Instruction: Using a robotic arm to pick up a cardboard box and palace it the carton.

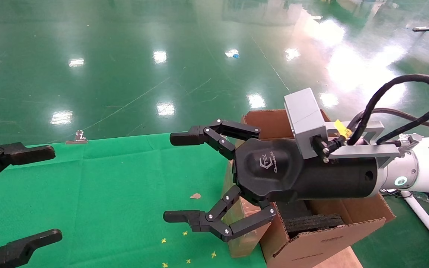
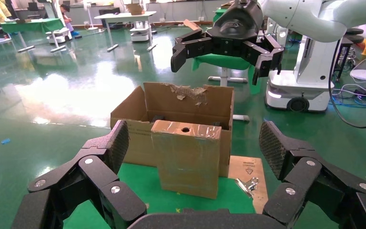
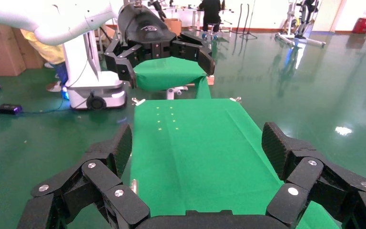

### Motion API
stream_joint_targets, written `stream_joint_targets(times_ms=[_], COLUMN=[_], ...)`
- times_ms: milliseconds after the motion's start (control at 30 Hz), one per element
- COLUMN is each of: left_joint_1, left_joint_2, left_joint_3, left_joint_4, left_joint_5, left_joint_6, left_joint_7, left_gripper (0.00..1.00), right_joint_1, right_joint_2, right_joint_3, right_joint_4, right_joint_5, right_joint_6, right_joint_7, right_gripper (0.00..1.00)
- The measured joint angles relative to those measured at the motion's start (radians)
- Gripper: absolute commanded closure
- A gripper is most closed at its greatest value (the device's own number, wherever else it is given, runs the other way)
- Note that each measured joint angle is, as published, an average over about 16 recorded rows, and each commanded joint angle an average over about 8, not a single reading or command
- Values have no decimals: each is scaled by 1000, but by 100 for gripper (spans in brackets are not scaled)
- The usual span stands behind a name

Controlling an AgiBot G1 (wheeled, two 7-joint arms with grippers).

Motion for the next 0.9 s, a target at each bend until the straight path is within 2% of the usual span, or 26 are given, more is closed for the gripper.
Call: stream_joint_targets(times_ms=[667,900], left_joint_1=[0,0], left_joint_2=[0,0], left_joint_3=[0,0], left_joint_4=[0,0], left_joint_5=[0,0], left_joint_6=[0,0], left_joint_7=[0,0], left_gripper=[0,0], right_joint_1=[0,27], right_joint_2=[1,4], right_joint_3=[-1,-36], right_joint_4=[1,21], right_joint_5=[-4,-83], right_joint_6=[-1,4], right_joint_7=[0,27], right_gripper=[0,0])
